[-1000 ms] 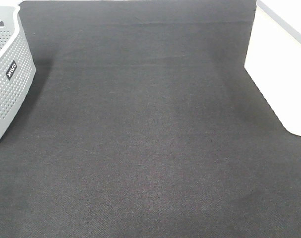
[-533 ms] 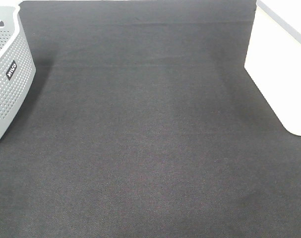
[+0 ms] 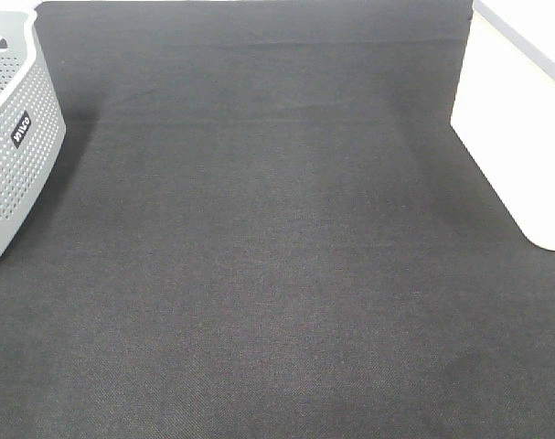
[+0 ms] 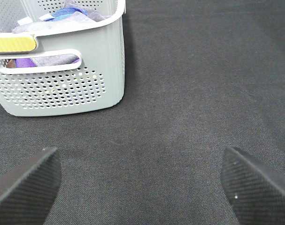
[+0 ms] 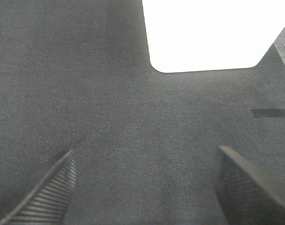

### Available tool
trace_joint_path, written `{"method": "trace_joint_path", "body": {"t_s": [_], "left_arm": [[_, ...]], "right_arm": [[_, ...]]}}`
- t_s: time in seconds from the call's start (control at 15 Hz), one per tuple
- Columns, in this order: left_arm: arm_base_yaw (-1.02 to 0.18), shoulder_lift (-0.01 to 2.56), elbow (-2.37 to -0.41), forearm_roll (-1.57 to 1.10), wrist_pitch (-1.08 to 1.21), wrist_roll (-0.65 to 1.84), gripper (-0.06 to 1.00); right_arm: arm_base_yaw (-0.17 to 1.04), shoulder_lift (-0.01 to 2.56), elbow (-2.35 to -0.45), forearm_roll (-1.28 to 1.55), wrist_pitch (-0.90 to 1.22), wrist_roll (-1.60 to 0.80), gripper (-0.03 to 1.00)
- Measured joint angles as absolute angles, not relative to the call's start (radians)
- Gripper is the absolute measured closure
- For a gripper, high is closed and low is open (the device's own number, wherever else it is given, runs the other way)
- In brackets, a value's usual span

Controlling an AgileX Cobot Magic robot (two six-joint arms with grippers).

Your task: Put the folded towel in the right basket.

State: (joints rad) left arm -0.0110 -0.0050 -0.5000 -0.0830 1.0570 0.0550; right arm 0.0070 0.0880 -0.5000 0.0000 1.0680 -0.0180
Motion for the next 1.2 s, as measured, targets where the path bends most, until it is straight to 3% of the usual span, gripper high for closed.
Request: {"method": "trace_joint_path", "body": {"t_s": [1.2], "left_arm": [[-0.011,-0.005,-0.5,-0.083,1.057,0.055,0.07]], "right_arm": [[0.007,-0.007,-0.5,0.005,1.066,-0.018,0.21]]}}
